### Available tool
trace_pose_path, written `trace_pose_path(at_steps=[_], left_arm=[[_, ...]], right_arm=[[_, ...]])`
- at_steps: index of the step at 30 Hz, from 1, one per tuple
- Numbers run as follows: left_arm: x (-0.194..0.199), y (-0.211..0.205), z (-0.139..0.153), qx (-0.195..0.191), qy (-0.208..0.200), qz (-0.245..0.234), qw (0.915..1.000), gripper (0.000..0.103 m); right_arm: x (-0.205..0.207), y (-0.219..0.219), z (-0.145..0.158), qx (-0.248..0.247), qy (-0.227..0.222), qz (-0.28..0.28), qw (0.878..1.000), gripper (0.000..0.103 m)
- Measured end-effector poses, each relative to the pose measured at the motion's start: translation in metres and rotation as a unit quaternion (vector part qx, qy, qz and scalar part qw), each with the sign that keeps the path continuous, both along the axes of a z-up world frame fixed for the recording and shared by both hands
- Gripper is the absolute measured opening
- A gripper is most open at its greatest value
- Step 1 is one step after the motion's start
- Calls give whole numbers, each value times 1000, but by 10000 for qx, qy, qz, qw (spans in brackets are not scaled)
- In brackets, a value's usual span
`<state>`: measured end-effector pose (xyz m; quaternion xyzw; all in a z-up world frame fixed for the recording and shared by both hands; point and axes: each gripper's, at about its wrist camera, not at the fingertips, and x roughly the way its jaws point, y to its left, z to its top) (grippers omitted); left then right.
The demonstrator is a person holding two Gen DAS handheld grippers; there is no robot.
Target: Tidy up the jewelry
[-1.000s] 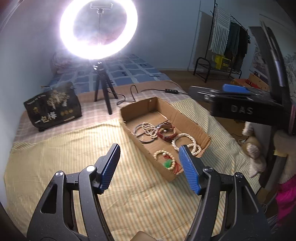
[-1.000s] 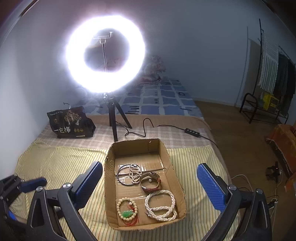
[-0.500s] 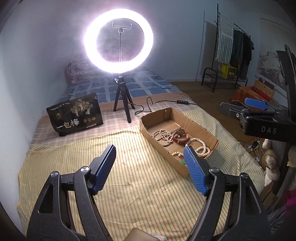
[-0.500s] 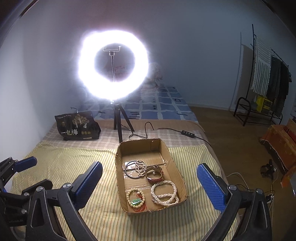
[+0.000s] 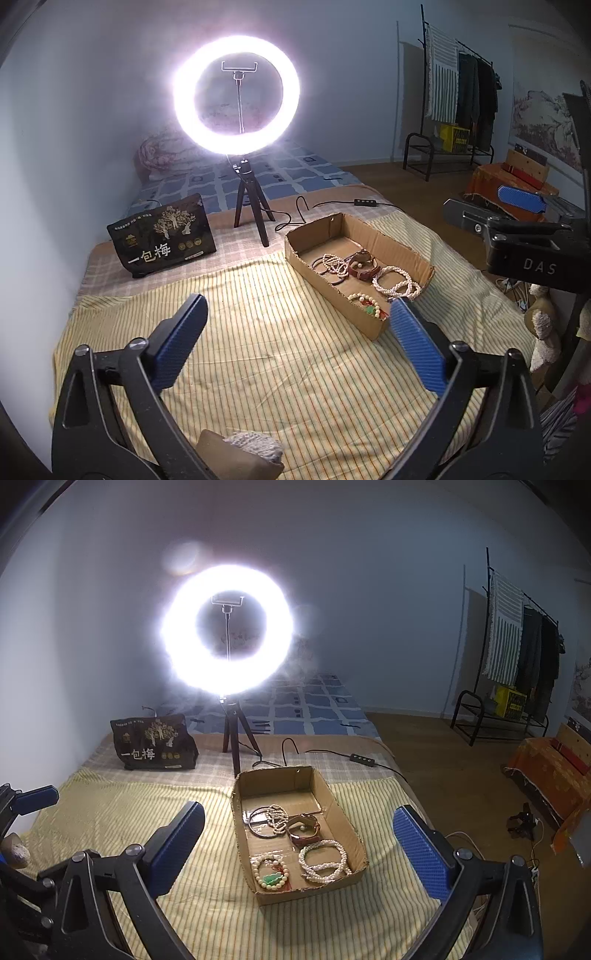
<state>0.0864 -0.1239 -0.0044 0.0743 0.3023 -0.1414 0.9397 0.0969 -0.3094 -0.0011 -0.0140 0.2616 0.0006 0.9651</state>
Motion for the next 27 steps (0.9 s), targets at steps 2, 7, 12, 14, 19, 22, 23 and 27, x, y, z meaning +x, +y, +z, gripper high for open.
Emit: trace_pose_path(at_steps=[2, 7, 12, 14, 19, 22, 23, 27], left_arm=[[-2, 0, -1, 42, -1, 11, 10000, 102], [-3, 0, -3, 189, -10, 96, 9998, 103], [-2, 0, -5, 229, 50, 109, 9997, 103], [-2, 0, -5, 236, 56, 106, 9996, 103], [-1, 0, -5, 227, 50, 127, 9996, 103], [-2, 0, -6, 230, 46, 122, 9996, 103], [-2, 0, -5, 235, 47, 114, 9996, 103], [-2, 0, -5, 246, 45, 115, 9996, 103]], right_arm=[[-3, 2, 0, 21, -33, 6, 10000, 103], [-8, 7, -1, -91, -156, -18, 9998, 103], [-5, 7, -5, -63, -66, 7, 10000, 103], [-4, 6, -6, -52, -42, 1, 10000, 103], [-4, 3, -7, -11, -24, -52, 10000, 103], [-3, 1, -8, -6, -5, -76, 10000, 103], [-2, 0, -9, -9, 4, -84, 10000, 103], [-2, 0, -10, -12, 25, -94, 10000, 103]])
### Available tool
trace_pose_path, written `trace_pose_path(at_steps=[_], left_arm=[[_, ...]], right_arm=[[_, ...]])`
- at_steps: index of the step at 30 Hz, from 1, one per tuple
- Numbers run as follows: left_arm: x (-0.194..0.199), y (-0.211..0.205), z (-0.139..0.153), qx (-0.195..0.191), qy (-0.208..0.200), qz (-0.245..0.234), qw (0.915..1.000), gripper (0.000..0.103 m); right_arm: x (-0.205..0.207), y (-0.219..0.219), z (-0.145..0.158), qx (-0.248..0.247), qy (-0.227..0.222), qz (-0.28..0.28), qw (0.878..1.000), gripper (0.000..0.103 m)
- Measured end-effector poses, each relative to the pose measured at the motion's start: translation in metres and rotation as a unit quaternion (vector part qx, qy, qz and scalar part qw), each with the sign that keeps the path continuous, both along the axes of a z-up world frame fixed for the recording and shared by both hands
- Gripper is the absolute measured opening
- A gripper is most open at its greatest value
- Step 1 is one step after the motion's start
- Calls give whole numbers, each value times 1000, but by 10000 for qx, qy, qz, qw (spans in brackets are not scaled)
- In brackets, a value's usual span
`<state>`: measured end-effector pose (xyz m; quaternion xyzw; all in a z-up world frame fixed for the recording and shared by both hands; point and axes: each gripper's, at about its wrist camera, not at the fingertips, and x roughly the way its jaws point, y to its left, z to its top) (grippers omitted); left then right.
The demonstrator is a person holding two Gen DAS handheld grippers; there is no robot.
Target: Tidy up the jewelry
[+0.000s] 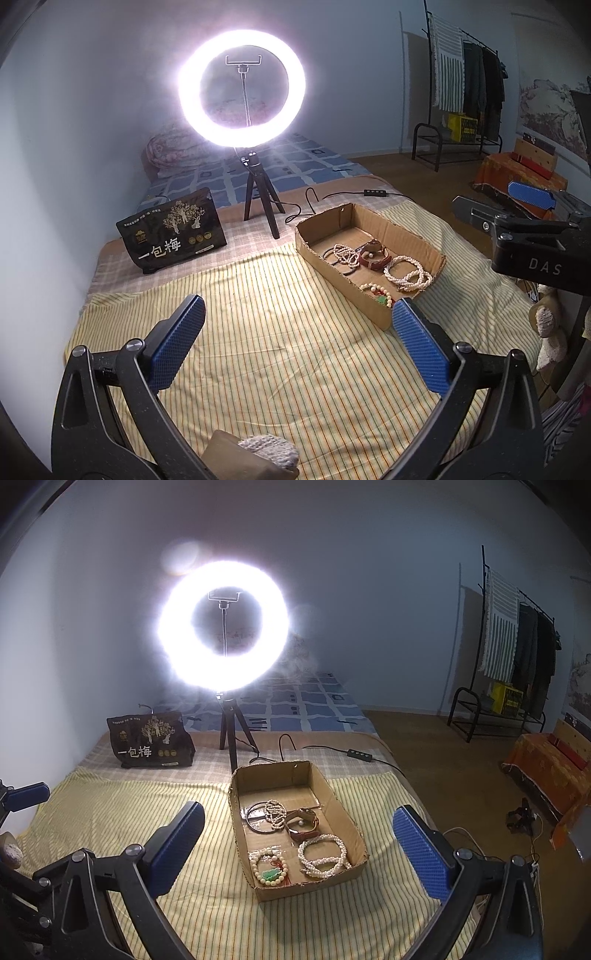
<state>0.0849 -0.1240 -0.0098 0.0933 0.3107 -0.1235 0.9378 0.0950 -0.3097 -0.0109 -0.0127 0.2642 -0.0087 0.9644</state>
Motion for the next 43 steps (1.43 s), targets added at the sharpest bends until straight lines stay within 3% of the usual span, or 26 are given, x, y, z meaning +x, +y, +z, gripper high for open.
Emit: trace_pose_path(at_steps=[35, 43], left_arm=[[-2, -1, 1, 5, 47, 10, 10000, 103], [-4, -4, 2, 94, -109, 76, 9999, 103]], right_arm=[[-1, -1, -9, -62, 73, 13, 10000, 103], [-1, -1, -10, -80, 110, 26, 9999, 103]])
